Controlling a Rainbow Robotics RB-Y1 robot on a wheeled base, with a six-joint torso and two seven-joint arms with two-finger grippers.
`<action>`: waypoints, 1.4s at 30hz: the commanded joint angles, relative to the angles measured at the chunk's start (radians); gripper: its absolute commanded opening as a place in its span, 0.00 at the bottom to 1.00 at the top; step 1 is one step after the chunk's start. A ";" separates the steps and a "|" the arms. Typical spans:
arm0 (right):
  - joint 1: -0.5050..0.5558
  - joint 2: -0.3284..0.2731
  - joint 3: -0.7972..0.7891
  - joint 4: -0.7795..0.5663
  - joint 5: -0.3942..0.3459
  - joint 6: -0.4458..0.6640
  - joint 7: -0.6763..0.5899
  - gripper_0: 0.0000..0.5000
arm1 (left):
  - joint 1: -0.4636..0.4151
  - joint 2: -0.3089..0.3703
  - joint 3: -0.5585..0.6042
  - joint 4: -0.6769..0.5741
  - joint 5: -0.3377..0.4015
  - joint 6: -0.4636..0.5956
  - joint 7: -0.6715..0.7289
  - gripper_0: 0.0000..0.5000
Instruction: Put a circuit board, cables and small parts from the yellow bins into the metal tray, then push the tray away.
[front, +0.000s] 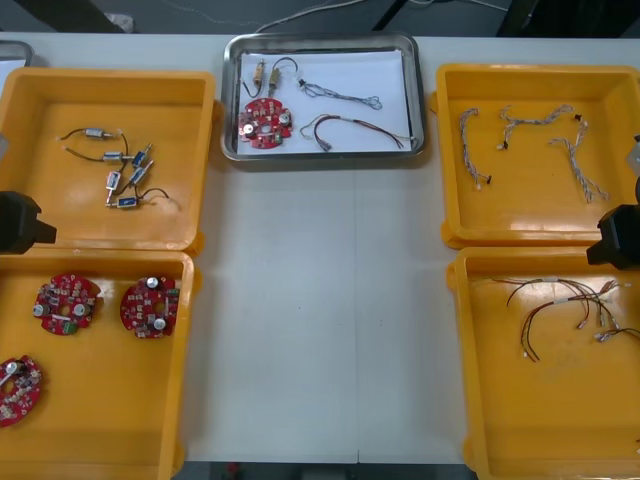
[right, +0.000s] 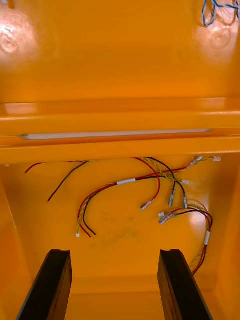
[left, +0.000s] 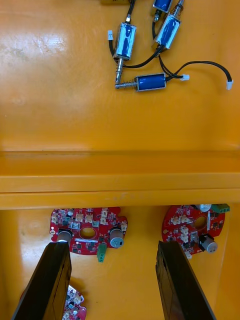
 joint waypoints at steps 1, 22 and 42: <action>0.040 -0.004 -0.040 -0.022 0.030 -0.008 0.019 1.00 | 0.011 0.035 0.019 -0.027 -0.009 -0.001 -0.027 1.00; 0.040 0.020 -0.040 -0.023 0.030 -0.008 0.031 1.00 | 0.011 0.035 0.019 -0.027 -0.009 -0.001 -0.027 1.00; 0.040 0.020 -0.040 -0.023 0.030 -0.008 0.031 1.00 | 0.011 0.035 0.019 -0.027 -0.009 -0.001 -0.027 1.00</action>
